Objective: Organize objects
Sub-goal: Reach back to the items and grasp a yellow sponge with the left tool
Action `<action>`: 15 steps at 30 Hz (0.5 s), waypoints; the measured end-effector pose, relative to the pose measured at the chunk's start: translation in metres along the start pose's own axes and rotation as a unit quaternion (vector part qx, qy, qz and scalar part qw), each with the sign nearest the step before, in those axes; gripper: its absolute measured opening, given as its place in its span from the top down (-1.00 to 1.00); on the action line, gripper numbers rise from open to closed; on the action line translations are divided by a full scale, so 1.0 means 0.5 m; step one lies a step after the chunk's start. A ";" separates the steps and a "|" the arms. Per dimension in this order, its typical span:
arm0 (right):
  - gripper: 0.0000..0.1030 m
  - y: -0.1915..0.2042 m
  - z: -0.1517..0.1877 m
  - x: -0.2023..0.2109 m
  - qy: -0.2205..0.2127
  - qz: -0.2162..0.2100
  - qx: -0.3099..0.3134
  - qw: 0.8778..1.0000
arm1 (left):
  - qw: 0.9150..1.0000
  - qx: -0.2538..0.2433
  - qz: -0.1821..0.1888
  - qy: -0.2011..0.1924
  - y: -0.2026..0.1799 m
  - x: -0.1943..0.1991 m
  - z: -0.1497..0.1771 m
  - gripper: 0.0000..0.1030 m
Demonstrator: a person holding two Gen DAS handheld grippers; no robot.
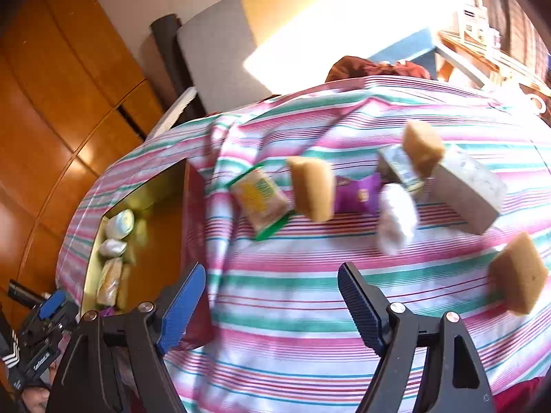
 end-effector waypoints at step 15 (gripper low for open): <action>-0.57 -0.327 -0.136 0.073 -0.122 0.056 -0.191 0.972 | 0.989 -0.072 0.130 0.026 -0.246 -0.131 -0.179 -0.71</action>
Point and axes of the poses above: each gripper's, at about its wrist camera, not at the fingertips, and x roughly against the way its jaws point, y to its left, z to its underside, the point moved 4 cm from there along -x, roughly the way its jaws point, and after that the axes turned 14 degrees about -x, right-handed, at the moved point
